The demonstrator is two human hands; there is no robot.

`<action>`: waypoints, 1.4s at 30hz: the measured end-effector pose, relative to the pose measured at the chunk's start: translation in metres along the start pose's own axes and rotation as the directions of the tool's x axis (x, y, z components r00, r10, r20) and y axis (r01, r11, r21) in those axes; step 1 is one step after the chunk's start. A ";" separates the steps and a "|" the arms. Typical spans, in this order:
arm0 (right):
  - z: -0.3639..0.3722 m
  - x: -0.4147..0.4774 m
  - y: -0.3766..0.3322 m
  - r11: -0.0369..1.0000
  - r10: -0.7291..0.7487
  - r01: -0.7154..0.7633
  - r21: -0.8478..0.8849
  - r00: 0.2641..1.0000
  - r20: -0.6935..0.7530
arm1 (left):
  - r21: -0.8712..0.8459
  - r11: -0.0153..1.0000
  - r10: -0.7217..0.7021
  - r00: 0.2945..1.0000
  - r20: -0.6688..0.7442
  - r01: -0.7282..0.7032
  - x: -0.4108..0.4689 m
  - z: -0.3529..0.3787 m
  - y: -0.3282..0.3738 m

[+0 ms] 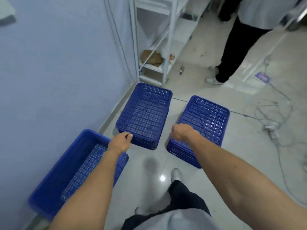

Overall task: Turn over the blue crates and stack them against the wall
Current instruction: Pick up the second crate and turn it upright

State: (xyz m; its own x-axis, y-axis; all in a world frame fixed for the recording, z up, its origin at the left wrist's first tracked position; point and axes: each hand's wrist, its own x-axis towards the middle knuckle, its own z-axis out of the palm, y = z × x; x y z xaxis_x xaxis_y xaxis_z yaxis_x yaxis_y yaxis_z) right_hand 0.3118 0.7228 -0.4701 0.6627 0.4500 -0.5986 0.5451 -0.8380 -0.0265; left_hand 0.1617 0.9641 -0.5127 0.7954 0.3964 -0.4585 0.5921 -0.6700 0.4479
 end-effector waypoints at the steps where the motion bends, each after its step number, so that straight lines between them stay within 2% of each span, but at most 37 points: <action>1: -0.001 -0.010 0.019 0.999 0.044 -0.044 0.021 0.999 -0.018 | 0.026 0.999 0.034 0.999 0.013 -0.034 0.004 0.001 0.015; 6: 0.010 -0.055 0.112 0.954 0.265 -0.256 0.159 0.963 -0.044 | 0.122 0.978 0.157 0.984 0.086 -0.167 0.016 0.019 0.103; 10: 0.026 -0.076 0.176 0.900 0.369 -0.358 0.248 0.929 0.001 | 0.130 0.957 0.237 0.958 0.162 -0.259 0.033 0.051 0.173; 17: 0.075 -0.070 0.298 0.863 0.379 -0.400 0.310 0.917 0.127 | 0.152 0.948 0.233 0.933 0.273 -0.281 0.065 0.129 0.291; 23: 0.112 -0.057 0.392 0.807 0.382 -0.430 0.405 0.903 0.198 | 0.235 0.943 0.148 0.928 0.342 -0.237 0.095 0.188 0.362; 27: 0.134 -0.043 0.429 0.773 0.375 -0.459 0.439 0.888 0.267 | 0.284 0.933 0.109 0.925 0.363 -0.221 0.117 0.208 0.383; 31: 0.151 -0.020 0.441 0.709 0.366 -0.481 0.516 0.876 0.314 | 0.264 0.930 0.179 0.941 0.286 -0.257 0.145 0.219 0.396; 35: 0.174 0.010 0.436 0.679 0.348 -0.489 0.547 0.871 0.347 | 0.305 0.913 0.183 0.941 0.286 -0.270 0.184 0.235 0.389; 38: 0.195 0.039 0.432 0.654 0.338 -0.518 0.551 0.852 0.400 | 0.346 0.889 0.163 0.915 0.369 -0.298 0.220 0.256 0.375; 42: 0.221 0.090 0.432 0.553 0.379 -0.594 0.585 0.804 0.458 | 0.442 0.803 0.101 0.821 0.561 -0.400 0.264 0.299 0.346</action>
State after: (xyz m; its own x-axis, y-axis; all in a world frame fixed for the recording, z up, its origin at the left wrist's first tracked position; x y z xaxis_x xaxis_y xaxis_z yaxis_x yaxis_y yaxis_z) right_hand 0.4931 0.3333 -0.7117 0.5040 -0.0968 -0.8583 -0.3922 -0.9110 -0.1276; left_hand 0.5383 0.6494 -0.7081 0.6402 -0.0941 -0.7624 0.0993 -0.9740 0.2036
